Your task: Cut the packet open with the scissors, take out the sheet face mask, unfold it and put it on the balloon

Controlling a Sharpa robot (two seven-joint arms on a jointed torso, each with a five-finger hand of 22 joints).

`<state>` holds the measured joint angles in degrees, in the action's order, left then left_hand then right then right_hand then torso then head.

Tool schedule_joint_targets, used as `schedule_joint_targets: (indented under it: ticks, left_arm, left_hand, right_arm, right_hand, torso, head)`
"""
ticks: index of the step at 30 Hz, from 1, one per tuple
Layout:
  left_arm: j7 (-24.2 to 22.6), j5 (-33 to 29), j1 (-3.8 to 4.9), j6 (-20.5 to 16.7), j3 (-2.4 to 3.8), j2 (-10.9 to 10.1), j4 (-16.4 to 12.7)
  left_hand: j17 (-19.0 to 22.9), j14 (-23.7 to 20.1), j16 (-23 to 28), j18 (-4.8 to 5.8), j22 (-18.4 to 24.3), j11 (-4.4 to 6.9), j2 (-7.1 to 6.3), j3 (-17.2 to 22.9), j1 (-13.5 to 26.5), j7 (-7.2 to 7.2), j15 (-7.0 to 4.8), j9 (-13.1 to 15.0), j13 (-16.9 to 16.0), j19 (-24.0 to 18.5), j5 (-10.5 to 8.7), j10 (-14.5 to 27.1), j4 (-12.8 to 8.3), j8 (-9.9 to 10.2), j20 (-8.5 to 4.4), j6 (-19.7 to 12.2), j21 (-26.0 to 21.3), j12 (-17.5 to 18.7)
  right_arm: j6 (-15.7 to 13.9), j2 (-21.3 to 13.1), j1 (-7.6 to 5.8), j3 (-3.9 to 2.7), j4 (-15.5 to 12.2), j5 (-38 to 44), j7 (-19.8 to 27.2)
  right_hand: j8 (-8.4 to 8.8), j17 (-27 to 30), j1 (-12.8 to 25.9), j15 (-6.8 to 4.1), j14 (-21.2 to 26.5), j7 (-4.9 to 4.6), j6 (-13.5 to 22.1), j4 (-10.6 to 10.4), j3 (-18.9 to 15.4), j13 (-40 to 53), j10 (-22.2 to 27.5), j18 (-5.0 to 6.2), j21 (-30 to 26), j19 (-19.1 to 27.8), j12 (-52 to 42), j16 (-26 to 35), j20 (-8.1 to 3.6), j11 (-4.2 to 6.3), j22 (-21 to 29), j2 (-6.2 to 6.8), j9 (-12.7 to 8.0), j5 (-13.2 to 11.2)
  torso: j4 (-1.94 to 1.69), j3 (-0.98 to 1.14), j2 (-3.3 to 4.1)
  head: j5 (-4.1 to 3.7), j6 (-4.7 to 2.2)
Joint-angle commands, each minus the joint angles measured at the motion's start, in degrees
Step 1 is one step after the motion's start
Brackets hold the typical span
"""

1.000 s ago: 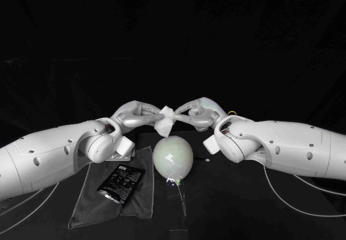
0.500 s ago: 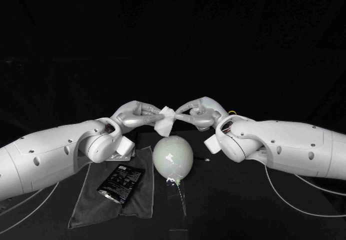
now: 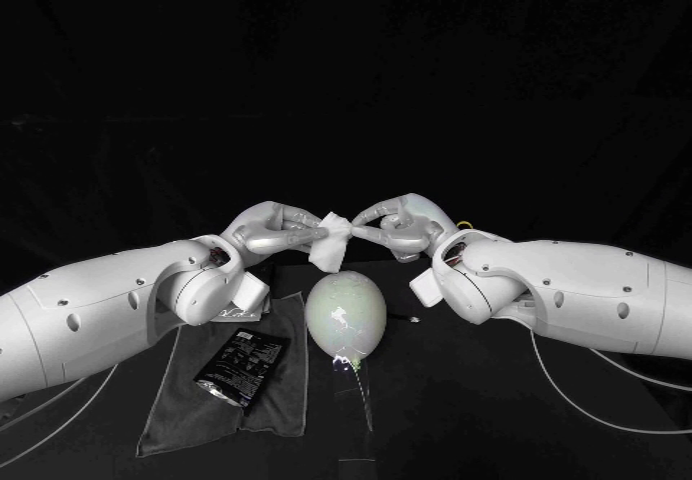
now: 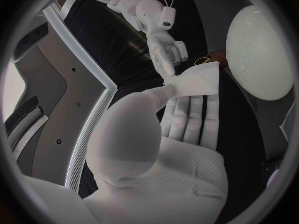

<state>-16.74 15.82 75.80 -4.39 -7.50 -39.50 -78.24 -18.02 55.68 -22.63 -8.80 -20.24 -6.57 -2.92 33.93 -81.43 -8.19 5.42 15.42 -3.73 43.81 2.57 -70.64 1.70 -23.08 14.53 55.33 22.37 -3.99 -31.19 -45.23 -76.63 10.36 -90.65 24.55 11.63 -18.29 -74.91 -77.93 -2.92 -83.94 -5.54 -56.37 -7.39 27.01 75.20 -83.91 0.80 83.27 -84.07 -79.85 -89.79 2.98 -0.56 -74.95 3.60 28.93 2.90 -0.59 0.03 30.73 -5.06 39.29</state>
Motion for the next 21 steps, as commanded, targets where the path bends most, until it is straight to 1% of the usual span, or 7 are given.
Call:
schedule_joint_targets:
  ticks: [1, 3, 4, 5, 6, 17, 21]
  left_arm:
    - [-0.49, -0.32, 0.05, -0.03, 0.09, 0.1, -0.08]
    - [-0.54, -0.45, 0.05, -0.09, 0.09, 0.11, -0.09]
    - [-0.56, -0.52, 0.05, -0.12, 0.09, 0.12, -0.09]
    - [-0.58, -0.58, 0.05, -0.13, 0.09, 0.12, -0.1]
    - [-0.59, -0.66, 0.05, -0.14, 0.09, 0.12, -0.1]
    - [-0.64, -1.15, 0.04, -0.25, 0.09, 0.06, -0.24]
    - [-0.66, -1.2, 0.04, -0.29, 0.09, 0.03, -0.27]
  left_hand:
    - [-0.48, 2.09, -1.01, -0.51, -0.73, 0.1, 0.62, -0.09, 0.13, 0.09, -0.55, 6.33, -0.04, 0.01, 0.19, 0.18, -0.6, -0.04, -0.56, -0.15, 0.99, 0.3]
    - [-0.55, 2.35, -1.08, -0.51, -0.97, 0.13, 0.66, -0.07, 0.21, 0.09, -0.63, 6.42, -0.05, -0.01, 0.19, 0.18, -0.68, -0.03, -0.62, -0.15, 1.28, 0.29]
    - [-0.55, 2.35, -1.08, -0.51, -0.97, 0.13, 0.66, -0.07, 0.21, 0.09, -0.63, 6.42, -0.05, -0.01, 0.19, 0.18, -0.68, -0.03, -0.62, -0.15, 1.28, 0.29]
    - [-0.61, 2.57, -1.1, -0.49, -1.35, 0.15, 0.65, -0.05, 0.35, 0.1, -0.7, 6.55, -0.04, -0.14, 0.2, 0.19, -0.84, 0.01, -0.7, -0.16, 1.69, 0.3]
    - [-0.61, 2.57, -1.1, -0.49, -1.35, 0.15, 0.65, -0.05, 0.35, 0.1, -0.7, 6.55, -0.04, -0.14, 0.2, 0.19, -0.84, 0.01, -0.7, -0.16, 1.69, 0.3]
    - [-0.67, 2.65, -0.99, -0.41, -1.85, 0.18, 0.7, 0.04, 0.54, 0.05, -0.72, 6.75, -0.04, -0.45, 0.2, 0.19, -1.02, 0.06, -0.77, -0.16, 2.19, 0.3]
    - [-0.69, 2.68, -0.96, -0.38, -2.03, 0.19, 0.73, 0.08, 0.6, 0.03, -0.73, 6.82, -0.04, -0.56, 0.2, 0.19, -1.08, 0.07, -0.79, -0.16, 2.38, 0.3]
  right_arm:
    - [2.03, 0.0, 0.0, -0.04, 0.09, -0.64, 0.03]
    - [2.54, 0.0, 0.0, -0.04, 0.17, -0.72, -0.34]
    - [2.86, -0.01, 0.0, -0.04, 0.23, -0.76, -0.58]
    - [3.07, -0.02, 0.0, -0.04, 0.28, -0.78, -0.74]
    - [3.32, -0.05, 0.0, -0.04, 0.33, -0.81, -0.93]
    - [4.68, -0.54, 0.01, -0.01, 0.47, -0.28, -1.62]
    - [5.18, -0.71, 0.21, 0.0, 0.34, -0.05, -1.67]
  right_hand:
    - [1.56, -14.73, 1.25, 0.85, -5.94, -1.01, 2.1, -0.92, -0.58, 6.49, 0.58, 1.04, -1.45, -1.63, 3.05, 0.07, 0.63, -1.28, -12.47, 0.49, -0.91, -0.13]
    - [3.58, -13.33, 2.67, 1.98, -5.41, -2.52, 4.97, -1.88, -1.35, 4.21, 2.99, 1.5, -3.94, -0.27, 6.86, 1.17, 1.41, -2.57, -11.7, 1.29, -1.78, 0.08]
    - [4.28, -12.89, 2.93, 2.36, -5.22, -3.01, 5.86, -2.02, -1.64, 3.72, 3.59, 1.6, -4.51, 0.06, 7.67, 1.52, 1.69, -3.01, -11.52, 1.7, -2.09, -0.04]
    - [4.28, -12.89, 2.93, 2.36, -5.22, -3.01, 5.86, -2.02, -1.64, 3.72, 3.59, 1.6, -4.51, 0.06, 7.67, 1.52, 1.69, -3.01, -11.52, 1.7, -2.09, -0.04]
    - [5.48, -12.14, 3.26, 3.09, -4.86, -3.79, 7.08, -2.31, -2.1, 2.77, 4.82, 1.84, -5.84, 0.83, 9.19, 2.14, 2.35, -3.73, -11.12, 2.13, -2.62, 0.03]
    - [6.12, -11.88, 3.21, 3.47, -4.7, -4.11, 7.32, -2.37, -2.48, 2.39, 5.36, 1.98, -6.38, 1.15, 9.66, 2.36, 2.84, -4.08, -10.97, 2.4, -2.92, 0.01]
    - [6.3, -11.82, 3.27, 3.56, -4.66, -4.16, 7.11, -2.37, -2.92, 2.35, 5.47, 2.03, -6.51, 1.23, 9.62, 2.41, 3.08, -4.16, -10.94, 2.88, -3.01, 0.02]
  torso:
    - [-0.04, 0.01, -0.02]
    - [-0.03, 0.0, -0.02]
    - [-0.02, 0.0, -0.03]
    - [-0.01, -0.01, -0.03]
    - [-0.01, -0.01, -0.03]
    - [0.01, 0.0, 0.02]
    - [0.0, 0.02, 0.02]
  head:
    - [0.02, 0.03]
    - [0.06, 0.02]
    - [0.07, 0.01]
    - [0.07, 0.0]
    - [0.07, 0.0]
    - [0.08, -0.04]
    - [0.04, 0.01]
